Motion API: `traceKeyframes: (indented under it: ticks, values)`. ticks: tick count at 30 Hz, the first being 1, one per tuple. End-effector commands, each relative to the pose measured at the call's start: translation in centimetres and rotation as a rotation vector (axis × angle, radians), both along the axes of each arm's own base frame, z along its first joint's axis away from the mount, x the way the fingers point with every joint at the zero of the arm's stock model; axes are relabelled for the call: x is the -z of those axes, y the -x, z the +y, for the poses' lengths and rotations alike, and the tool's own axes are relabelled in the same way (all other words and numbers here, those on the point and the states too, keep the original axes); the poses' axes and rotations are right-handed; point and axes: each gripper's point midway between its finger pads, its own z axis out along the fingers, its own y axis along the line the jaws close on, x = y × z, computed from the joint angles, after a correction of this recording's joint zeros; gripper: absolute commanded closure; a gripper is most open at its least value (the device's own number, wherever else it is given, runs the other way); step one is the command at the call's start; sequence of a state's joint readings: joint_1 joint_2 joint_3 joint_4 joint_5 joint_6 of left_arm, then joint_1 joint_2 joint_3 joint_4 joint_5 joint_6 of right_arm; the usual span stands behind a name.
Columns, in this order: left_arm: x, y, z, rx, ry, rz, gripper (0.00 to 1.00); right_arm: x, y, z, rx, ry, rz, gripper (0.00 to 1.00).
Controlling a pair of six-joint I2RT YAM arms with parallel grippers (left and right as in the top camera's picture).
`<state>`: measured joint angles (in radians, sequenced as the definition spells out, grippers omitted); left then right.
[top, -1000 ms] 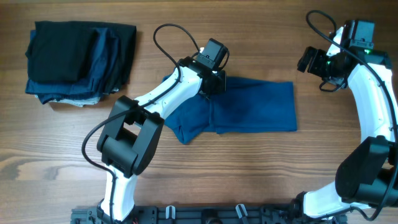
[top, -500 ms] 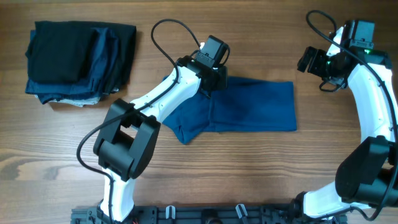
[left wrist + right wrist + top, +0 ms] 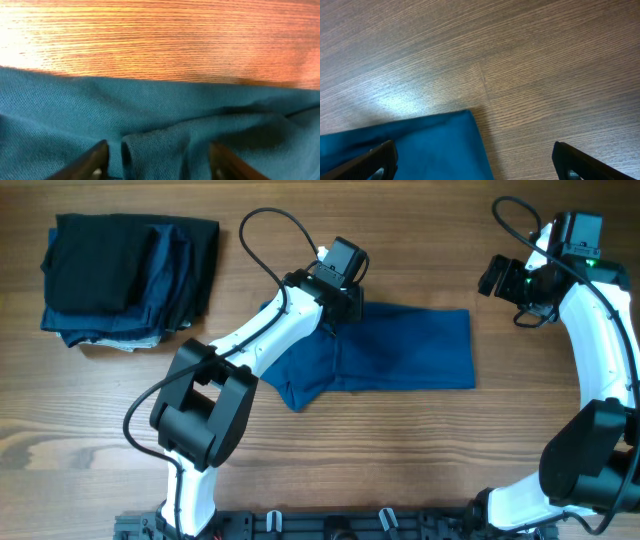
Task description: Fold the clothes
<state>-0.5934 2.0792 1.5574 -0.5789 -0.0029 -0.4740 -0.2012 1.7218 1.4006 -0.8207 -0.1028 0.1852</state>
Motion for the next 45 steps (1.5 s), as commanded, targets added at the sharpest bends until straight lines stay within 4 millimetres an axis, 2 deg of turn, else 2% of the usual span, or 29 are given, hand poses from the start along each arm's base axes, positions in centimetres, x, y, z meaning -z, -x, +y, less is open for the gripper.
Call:
traceKeyframes:
  ticks: [1, 3, 5, 6, 7, 8, 9, 10, 14, 20, 23, 25, 28, 32, 33, 38, 42, 45]
  values:
    - [-4.3, -1.0, 0.0, -0.001, 0.029, -0.083, 0.32, 0.1, -0.2, -0.3, 0.005, 0.016, 0.001, 0.0]
    - [-8.2, -1.0, -0.2, 0.002, 0.077, -0.148, 0.32, 0.1, -0.2, -0.3, 0.005, 0.016, 0.001, 0.0]
    - [-10.9, -0.7, -0.1, 0.003, 0.104, -0.19, 0.36, 0.1, -0.2, -0.3, 0.005, 0.016, 0.001, 0.0]
    - [-11.8, -0.3, 0.2, 0.003, 0.109, -0.196, 0.49, 0.1, -0.2, -0.3, 0.005, 0.016, 0.001, 0.0]
    - [-12.0, 0.0, 0.4, 0.004, 0.106, -0.191, 0.72, 0.1, -0.2, -0.3, 0.005, 0.016, 0.001, 0.0]
    - [-11.8, 0.2, 0.5, 0.004, 0.098, -0.179, 0.84, 0.1, -0.2, -0.3, 0.005, 0.016, 0.001, 0.0]
    - [-11.3, 0.7, 0.6, 0.01, 0.093, -0.153, 0.94, 0.1, -0.2, -0.3, 0.005, 0.016, 0.001, 0.0]
    - [-10.7, 0.9, 0.5, 0.015, 0.091, -0.136, 0.96, 0.1, -0.2, -0.3, 0.005, 0.016, 0.001, 0.0]
    - [-6.3, 1.9, 0.0, 0.042, 0.076, -0.029, 0.96, 0.1, -0.2, -0.3, 0.005, 0.016, 0.001, 0.0]
    - [1.1, 3.0, 0.5, 0.042, -0.016, 0.133, 0.96, 0.1, -0.2, -0.3, 0.005, 0.016, 0.001, 0.0]
    - [3.5, 3.3, 0.8, 0.042, -0.045, 0.175, 0.96, 0.1, -0.2, -0.3, 0.005, 0.016, 0.001, 0.0]
    - [3.8, 3.3, 0.9, 0.04, -0.049, 0.181, 0.96, 0.1, -0.2, -0.3, 0.005, 0.016, 0.001, 0.0]
    - [1.3, 2.6, 0.8, 0.036, -0.029, 0.127, 0.96, 0.1, -0.2, -0.3, 0.005, 0.017, 0.001, 0.0]
    - [-4.9, 1.1, 1.0, 0.012, 0.01, -0.031, 0.96, 0.1, -0.2, -0.3, 0.005, 0.017, 0.001, 0.0]
    - [-7.0, 0.8, 1.2, 0.003, 0.024, -0.08, 0.96, 0.1, -0.2, -0.3, 0.005, 0.017, 0.001, 0.0]
    - [-13.5, 1.2, 2.8, -0.032, 0.055, -0.206, 0.96, 0.1, -0.2, -0.3, 0.005, 0.017, 0.001, 0.0]
    - [-16.4, 1.4, 5.6, -0.087, 0.047, -0.251, 0.94, 0.1, -0.2, -0.3, 0.005, 0.016, 0.001, 0.0]
    - [-16.7, 1.1, 8.5, -0.145, 0.027, -0.232, 0.93, 0.1, -0.2, -0.2, 0.007, 0.01, -0.001, 0.0]
